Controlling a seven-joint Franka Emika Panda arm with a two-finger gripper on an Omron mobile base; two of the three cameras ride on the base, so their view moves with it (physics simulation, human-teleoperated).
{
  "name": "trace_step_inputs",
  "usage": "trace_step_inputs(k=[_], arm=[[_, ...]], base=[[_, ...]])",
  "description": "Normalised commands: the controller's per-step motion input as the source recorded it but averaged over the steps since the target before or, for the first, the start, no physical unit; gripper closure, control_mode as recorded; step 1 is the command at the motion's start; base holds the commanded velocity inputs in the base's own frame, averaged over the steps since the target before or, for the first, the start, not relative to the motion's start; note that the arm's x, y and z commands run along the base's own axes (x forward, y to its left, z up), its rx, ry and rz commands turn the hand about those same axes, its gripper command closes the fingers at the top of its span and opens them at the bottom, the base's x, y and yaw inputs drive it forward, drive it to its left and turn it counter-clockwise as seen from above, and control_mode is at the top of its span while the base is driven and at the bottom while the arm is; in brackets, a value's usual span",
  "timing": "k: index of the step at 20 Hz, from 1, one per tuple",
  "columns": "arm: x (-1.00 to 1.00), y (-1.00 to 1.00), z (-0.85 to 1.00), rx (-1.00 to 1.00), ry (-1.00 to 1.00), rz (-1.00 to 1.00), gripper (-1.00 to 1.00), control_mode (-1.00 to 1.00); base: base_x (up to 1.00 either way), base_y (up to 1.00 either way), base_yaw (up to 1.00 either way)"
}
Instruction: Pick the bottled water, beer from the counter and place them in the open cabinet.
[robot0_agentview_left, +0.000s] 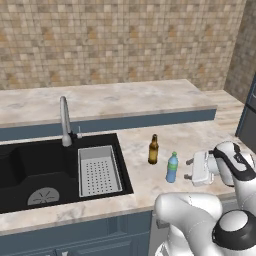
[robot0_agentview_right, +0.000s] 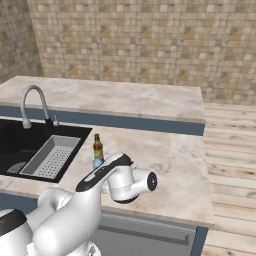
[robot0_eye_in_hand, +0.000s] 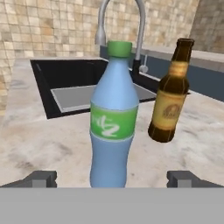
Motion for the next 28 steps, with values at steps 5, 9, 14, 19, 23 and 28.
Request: trace_step_inputs(k=[5,9,14,19,23,28], arm=[[-0.03,0.04,-0.01,0.03,0.10,-0.02,-1.00,-1.00],[-0.12,0.06,-0.01,0.01,0.04,-0.02,-1.00,-1.00],[0.00,0.12,0.00,0.00,0.00,-0.04,-1.00,-1.00],[0.04,0.25,-0.04,0.00,0.00,-0.01,-1.00,-1.00],[0.13,0.23,-0.02,0.00,0.01,0.00,-1.00,-1.00],[0.19,0.08,-0.04,0.00,0.03,0.00,-1.00,-1.00]], base=[[0.00,0.00,0.00],[0.00,0.00,0.00],[0.00,0.00,0.00],[0.00,0.00,0.00],[0.00,0.00,0.00],[0.00,0.00,0.00]])
